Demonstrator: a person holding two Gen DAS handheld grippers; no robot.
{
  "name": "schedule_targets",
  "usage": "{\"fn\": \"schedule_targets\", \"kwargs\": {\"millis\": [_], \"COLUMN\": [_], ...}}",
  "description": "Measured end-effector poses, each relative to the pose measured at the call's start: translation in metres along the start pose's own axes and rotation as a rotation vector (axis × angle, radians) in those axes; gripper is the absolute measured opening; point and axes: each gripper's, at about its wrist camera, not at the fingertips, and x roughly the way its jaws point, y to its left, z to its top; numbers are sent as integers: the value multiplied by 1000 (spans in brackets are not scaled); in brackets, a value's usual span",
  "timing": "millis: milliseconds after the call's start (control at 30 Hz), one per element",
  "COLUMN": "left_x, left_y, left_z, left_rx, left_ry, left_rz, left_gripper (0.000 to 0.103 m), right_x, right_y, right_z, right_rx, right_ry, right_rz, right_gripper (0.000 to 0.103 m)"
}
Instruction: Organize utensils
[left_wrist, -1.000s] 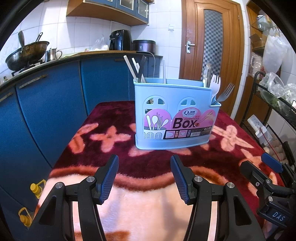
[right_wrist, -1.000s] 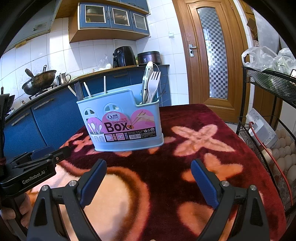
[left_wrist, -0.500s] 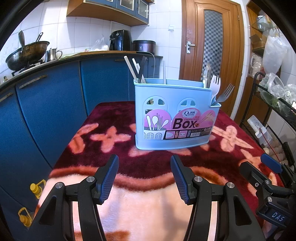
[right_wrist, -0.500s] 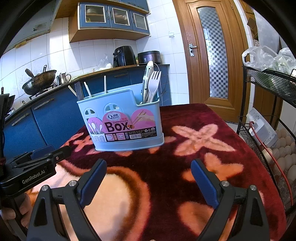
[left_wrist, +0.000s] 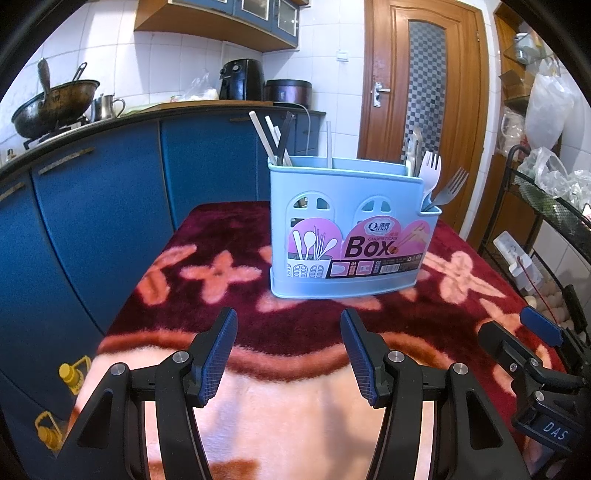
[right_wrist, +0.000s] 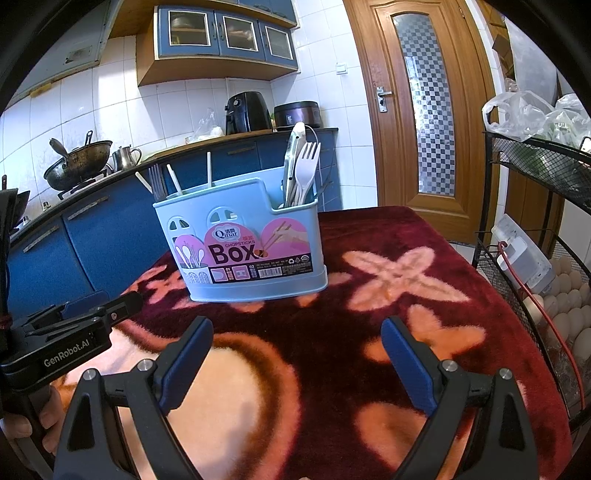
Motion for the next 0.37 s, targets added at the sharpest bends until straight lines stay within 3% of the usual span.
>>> {"fn": "schedule_targets", "kwargs": {"millis": [367], "left_x": [-1], "left_y": [1], "left_z": [0], "left_rx": [-2], "left_ry": [-3], "left_rz": [-1], "left_gripper": [60], "right_x": [0], "right_y": [0], "right_z": [0], "right_rx": [1], "right_ry": [0], "right_rz": [0], "right_gripper": [94]}}
